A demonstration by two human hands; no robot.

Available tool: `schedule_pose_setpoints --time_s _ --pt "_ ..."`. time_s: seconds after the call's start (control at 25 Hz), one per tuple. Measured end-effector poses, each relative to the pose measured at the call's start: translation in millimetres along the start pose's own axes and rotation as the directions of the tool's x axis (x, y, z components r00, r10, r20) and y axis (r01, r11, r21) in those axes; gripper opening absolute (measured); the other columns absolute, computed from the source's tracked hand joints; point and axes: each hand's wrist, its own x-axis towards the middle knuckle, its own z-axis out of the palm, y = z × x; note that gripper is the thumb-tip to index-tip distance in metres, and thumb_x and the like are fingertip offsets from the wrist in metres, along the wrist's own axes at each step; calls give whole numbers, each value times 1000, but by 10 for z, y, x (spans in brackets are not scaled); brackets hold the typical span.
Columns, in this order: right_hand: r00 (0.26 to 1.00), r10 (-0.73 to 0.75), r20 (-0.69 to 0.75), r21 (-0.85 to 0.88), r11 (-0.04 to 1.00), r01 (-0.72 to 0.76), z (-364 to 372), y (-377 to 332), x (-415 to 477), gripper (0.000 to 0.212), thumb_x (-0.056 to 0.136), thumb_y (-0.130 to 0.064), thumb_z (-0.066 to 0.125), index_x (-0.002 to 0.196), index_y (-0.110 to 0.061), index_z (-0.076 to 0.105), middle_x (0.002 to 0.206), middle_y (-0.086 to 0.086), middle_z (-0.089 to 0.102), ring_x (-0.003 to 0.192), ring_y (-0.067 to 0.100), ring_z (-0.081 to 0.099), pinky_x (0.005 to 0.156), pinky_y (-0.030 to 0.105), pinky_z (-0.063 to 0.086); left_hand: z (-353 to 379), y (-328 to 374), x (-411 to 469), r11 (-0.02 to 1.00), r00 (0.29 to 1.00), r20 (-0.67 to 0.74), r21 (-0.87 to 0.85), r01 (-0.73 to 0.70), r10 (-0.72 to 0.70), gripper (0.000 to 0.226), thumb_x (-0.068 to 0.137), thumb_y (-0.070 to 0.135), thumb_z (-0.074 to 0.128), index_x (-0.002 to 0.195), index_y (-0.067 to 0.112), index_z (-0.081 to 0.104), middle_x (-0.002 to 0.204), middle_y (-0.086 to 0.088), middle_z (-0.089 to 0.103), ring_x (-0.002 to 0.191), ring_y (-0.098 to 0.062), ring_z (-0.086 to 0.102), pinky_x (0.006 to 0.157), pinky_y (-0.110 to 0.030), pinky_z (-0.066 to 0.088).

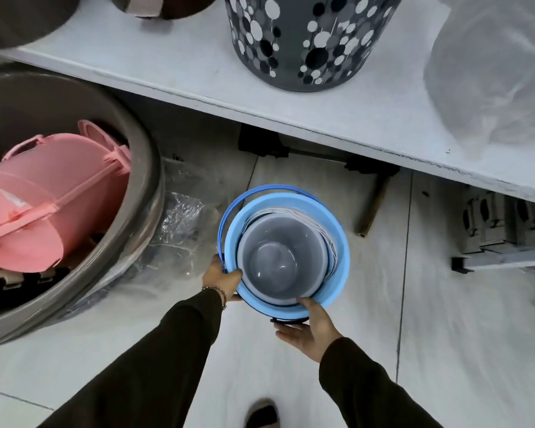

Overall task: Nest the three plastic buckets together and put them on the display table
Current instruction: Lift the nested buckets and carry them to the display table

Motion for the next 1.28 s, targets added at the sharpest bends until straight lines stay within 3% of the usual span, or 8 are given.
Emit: schedule_pose_setpoints --time_s 0.24,0.44,0.64,0.8,1.0,1.12,1.2,1.28 --pt "989 -93 -112 20 995 96 -15 324 -434 32 86 -14 63 116 -2 60 113 20 55 94 41 67 94 48 57 -231 -288 -604 989 997 -35 -133 61 -67 40 85 2 61 112 28 47 111 -11 61 90 -35 68 54 -37 61" --pt "963 -201 -181 -12 979 202 -115 617 -1022 40 85 -5 60 124 2 55 95 20 61 88 45 67 71 42 60 -338 -392 -1330 981 1000 -27 -195 -3 -3 36 86 2 60 101 33 48 103 -4 62 84 -26 67 46 -30 58" --pt "866 -425 -264 -64 903 424 -233 946 -2066 45 86 -3 60 130 0 49 119 31 64 102 47 68 65 41 61 -439 -229 -2511 963 984 -39 -203 -178 174 34 90 4 56 97 37 51 100 -1 64 84 -24 68 48 -27 58" --pt "753 -614 -236 -128 788 603 -240 1055 -3188 41 85 -7 65 121 -2 48 118 27 61 101 43 67 74 58 62 -623 70 -3595 914 947 -72 -248 -322 315 27 90 8 60 109 27 56 105 -6 68 90 -28 71 55 -32 61" --pt "597 -787 -154 -150 616 774 -68 955 -4776 42 75 -19 68 108 -15 43 107 11 56 99 37 68 68 60 62 -933 799 -5016 818 855 -114 -251 -517 505 26 86 13 68 96 35 60 95 1 70 81 -21 71 60 -35 61" --pt "492 -862 -126 -158 507 847 114 770 -5528 41 73 -24 69 103 -11 44 109 14 55 103 37 65 71 64 60 -1099 1341 -5646 758 781 -151 -190 -624 605 29 78 26 74 103 31 61 93 1 71 84 -25 70 61 -38 62" --pt "396 -911 -116 -186 412 892 265 574 -5949 44 73 -30 69 104 -8 46 108 14 58 105 35 64 79 61 59 -1203 1730 -5970 719 735 -177 -155 -678 655 37 70 39 72 105 29 62 96 1 72 89 -27 70 62 -41 62" --pt "266 -957 -113 -227 286 931 464 241 -6379 47 72 -35 68 105 -7 49 105 7 62 100 22 65 79 45 59 -1271 2238 -6179 653 661 -199 -112 -749 724 38 69 45 70 102 27 64 98 1 73 95 -27 69 79 -50 60"
